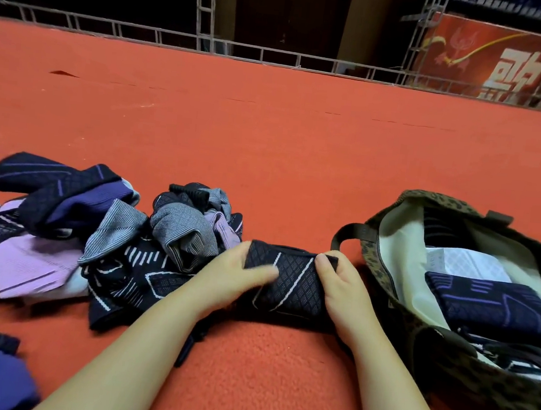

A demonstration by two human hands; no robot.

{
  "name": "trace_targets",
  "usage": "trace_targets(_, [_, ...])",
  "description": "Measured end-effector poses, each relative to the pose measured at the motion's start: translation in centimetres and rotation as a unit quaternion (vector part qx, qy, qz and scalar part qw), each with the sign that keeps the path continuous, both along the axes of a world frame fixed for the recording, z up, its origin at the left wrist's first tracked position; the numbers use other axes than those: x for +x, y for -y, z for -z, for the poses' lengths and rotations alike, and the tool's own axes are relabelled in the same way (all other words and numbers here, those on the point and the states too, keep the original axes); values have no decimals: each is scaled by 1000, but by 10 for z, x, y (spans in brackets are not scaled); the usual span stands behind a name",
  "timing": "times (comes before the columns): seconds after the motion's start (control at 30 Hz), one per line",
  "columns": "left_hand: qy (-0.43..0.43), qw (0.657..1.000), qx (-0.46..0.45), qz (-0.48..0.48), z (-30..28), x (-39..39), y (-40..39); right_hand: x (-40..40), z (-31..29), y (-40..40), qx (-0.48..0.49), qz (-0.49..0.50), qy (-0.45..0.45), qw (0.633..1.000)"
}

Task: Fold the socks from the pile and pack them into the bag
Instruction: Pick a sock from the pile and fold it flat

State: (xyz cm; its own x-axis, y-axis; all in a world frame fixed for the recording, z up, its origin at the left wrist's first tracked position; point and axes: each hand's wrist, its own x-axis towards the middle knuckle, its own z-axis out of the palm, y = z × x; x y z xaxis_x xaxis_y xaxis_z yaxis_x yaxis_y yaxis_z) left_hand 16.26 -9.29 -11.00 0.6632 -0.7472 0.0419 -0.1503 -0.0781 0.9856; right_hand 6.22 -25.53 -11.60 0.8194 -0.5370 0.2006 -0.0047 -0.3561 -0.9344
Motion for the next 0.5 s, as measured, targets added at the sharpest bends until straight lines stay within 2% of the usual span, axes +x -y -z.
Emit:
trace_targets(0.07, [2,999,42,14,5,1,2,4,6,0,-37,11,-50,998])
trace_targets(0.13, [17,997,76,-30,10,4,3,11,7,0,-70,35,-88,993])
trace_targets(0.3, [-22,990,49,-129,11,5,10,37,3,7,-102,77,-99,987])
trace_targets(0.5, [215,962,101,-136,10,-1,15,57,9,14,-167,64,-111,978])
